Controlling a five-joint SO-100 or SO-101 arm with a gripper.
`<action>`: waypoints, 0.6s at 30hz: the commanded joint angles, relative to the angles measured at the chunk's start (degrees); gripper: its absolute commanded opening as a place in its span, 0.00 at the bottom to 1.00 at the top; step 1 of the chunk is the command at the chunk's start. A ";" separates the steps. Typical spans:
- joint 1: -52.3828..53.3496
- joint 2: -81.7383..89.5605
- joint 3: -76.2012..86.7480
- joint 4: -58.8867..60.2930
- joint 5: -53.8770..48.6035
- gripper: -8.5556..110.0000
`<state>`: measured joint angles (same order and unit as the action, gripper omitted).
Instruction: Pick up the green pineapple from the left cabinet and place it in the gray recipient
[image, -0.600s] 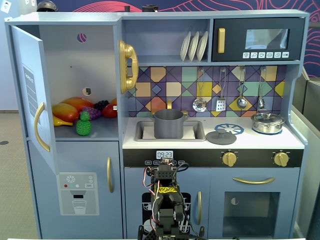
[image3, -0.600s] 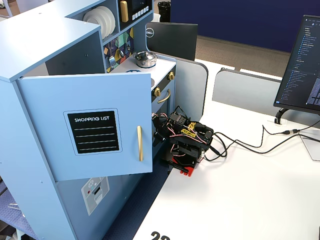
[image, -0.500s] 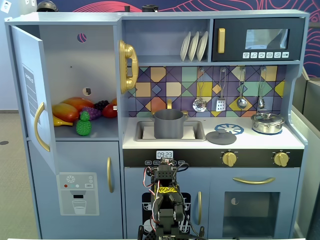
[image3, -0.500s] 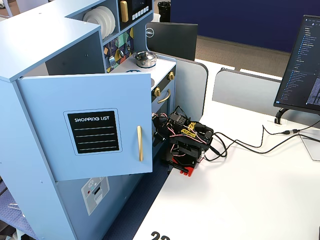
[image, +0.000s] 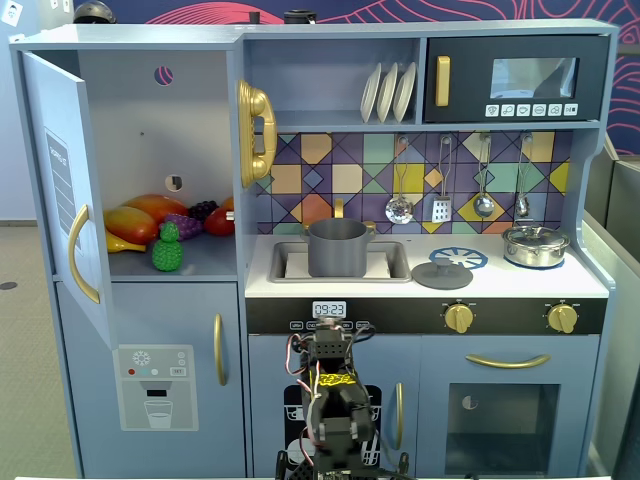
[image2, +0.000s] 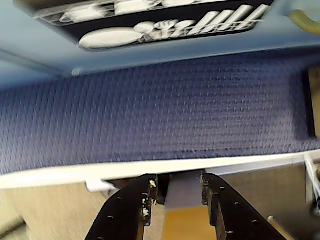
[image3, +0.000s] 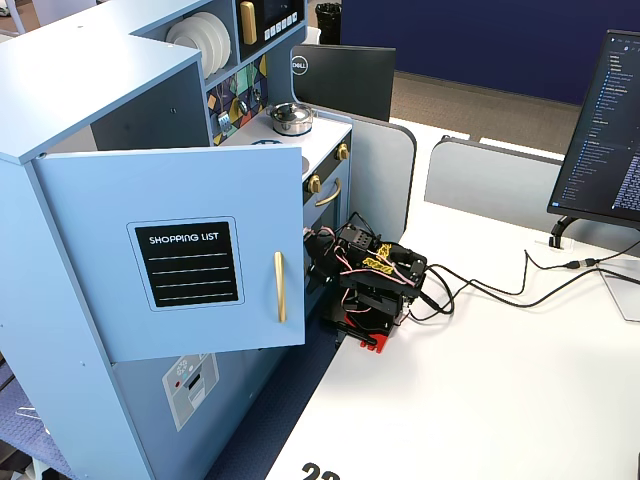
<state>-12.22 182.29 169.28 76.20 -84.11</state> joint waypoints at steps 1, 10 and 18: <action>-21.36 -1.41 -14.06 -13.18 8.44 0.07; -38.06 -25.31 -34.54 -59.24 -5.27 0.09; -35.95 -38.06 -42.36 -67.24 -2.64 0.29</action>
<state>-49.75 149.06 133.59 13.18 -88.15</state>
